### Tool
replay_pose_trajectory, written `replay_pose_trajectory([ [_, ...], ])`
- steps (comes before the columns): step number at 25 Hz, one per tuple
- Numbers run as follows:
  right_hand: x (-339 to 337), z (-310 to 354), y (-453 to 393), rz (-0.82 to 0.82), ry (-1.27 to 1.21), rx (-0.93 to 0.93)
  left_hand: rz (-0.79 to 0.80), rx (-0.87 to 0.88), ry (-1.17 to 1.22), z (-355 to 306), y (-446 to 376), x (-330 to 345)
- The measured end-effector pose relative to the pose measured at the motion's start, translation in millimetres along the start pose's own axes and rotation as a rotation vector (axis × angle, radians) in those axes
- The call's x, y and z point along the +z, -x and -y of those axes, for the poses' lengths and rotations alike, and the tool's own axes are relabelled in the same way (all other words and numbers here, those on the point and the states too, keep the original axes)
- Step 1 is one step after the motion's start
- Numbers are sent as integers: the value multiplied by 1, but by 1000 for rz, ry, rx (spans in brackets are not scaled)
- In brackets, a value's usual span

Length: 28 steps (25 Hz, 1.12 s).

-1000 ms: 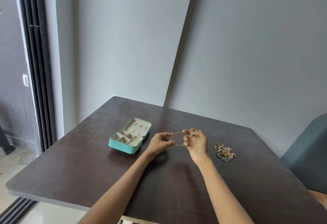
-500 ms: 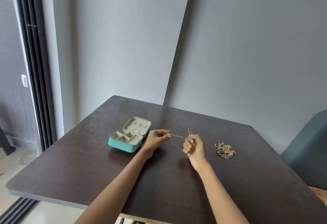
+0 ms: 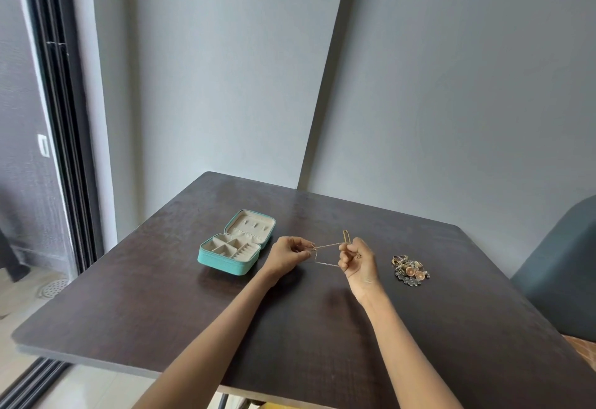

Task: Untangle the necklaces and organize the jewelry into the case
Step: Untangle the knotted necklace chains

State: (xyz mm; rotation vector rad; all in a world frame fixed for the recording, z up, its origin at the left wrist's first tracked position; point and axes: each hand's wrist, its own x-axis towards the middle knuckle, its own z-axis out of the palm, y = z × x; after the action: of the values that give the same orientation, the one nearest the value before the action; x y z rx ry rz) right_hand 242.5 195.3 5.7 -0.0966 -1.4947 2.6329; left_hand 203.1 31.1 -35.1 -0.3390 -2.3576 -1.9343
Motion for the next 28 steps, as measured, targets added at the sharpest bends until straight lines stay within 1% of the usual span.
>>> replay_pose_trajectory([
  [5,4,2,2,21,3,-2,-32,5,-44,-3,4,1],
  [10,7,3,4,30,3,-18,-22,80,-263,-7,7,4],
  [15,8,1,8,64,-12,-1,-22,88,-368,-9,8,5],
  [17,7,3,8,40,-53,22,-43,59,-258,-11,9,2],
  [20,2,8,6,-1,-137,37,-70,1,92,-13,10,-7],
  [24,-9,9,4,3,-156,27,-55,-85,482,-16,10,-17],
  [26,-12,8,2,0,-151,27,-15,-98,594,-16,11,-19],
  [28,-14,8,1,-12,-151,23,28,-104,640,-16,14,-20],
])
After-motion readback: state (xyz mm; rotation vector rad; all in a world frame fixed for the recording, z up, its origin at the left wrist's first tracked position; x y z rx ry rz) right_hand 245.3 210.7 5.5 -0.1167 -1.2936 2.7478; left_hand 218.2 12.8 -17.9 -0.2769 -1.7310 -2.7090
